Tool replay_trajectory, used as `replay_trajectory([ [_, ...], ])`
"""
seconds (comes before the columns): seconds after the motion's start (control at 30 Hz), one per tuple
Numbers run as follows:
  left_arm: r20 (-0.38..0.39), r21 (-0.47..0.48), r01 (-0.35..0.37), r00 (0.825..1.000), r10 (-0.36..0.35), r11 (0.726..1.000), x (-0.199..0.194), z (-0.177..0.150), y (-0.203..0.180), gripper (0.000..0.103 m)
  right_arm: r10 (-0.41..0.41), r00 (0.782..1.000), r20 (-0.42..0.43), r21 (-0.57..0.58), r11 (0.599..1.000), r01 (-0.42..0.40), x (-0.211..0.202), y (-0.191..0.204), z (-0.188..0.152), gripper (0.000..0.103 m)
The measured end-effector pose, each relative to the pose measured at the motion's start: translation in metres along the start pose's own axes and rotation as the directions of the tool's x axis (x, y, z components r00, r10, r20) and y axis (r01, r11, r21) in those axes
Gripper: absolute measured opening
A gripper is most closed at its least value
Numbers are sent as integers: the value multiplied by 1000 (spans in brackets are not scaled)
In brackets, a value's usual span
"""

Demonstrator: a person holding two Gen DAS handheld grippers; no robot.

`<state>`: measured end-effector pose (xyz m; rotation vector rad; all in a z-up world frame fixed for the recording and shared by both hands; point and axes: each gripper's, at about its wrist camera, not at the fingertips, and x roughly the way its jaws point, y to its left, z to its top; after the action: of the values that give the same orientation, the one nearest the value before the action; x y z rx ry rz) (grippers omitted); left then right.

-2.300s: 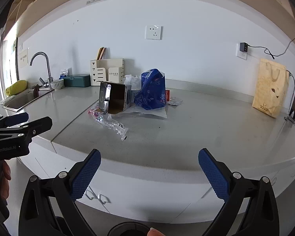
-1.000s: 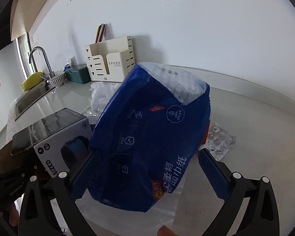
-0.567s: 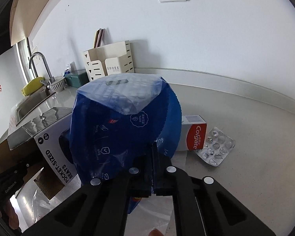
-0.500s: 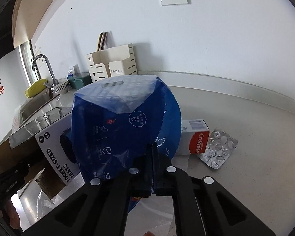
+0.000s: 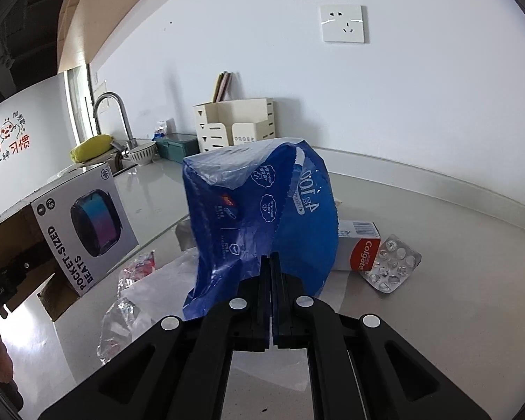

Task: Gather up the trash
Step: 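Carry the box and blue bag down to the mesh wastebasket with both grippers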

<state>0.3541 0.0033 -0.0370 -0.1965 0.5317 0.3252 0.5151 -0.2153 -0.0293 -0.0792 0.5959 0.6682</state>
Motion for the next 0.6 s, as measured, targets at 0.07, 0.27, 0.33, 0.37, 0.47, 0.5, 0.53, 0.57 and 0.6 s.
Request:
replay_trajectory([
  [0.07, 7, -14, -22, 1000, 22, 1000, -12, -6, 1, 3, 28, 1000, 5, -10, 1000, -28, -8, 4, -1, 5],
  [0.27, 21, -39, -88, 996, 89, 995, -54, -29, -8, 3, 83, 996, 14, -40, 996, -82, -39, 13, -10, 5],
  [0.33, 26, -48, -107, 994, 109, 993, -66, -37, -12, 3, 124, 992, 15, -34, 992, -123, -50, 13, -13, 5],
  [0.37, 26, -54, -111, 993, 113, 992, -72, -41, -13, 3, 139, 990, 18, -36, 990, -139, -57, 14, -14, 5],
  [0.47, 25, -72, -122, 992, 124, 990, -87, -51, -19, 3, 123, 992, 36, -83, 989, -119, -77, 21, -19, 5],
  [0.5, 22, -75, -130, 991, 132, 989, -92, -55, -21, 3, 129, 991, 33, -89, 988, -125, -81, 23, -21, 5],
  [0.53, 19, -77, -138, 990, 140, 987, -96, -57, -23, 3, 142, 989, 28, -87, 986, -139, -85, 23, -22, 5],
  [0.57, 21, -80, -142, 989, 144, 987, -102, -60, -25, 3, 152, 988, 25, -84, 985, -149, -90, 22, -24, 5],
  [0.6, 23, -82, -143, 989, 145, 986, -108, -63, -27, 3, 158, 987, 24, -87, 984, -155, -95, 23, -25, 5],
])
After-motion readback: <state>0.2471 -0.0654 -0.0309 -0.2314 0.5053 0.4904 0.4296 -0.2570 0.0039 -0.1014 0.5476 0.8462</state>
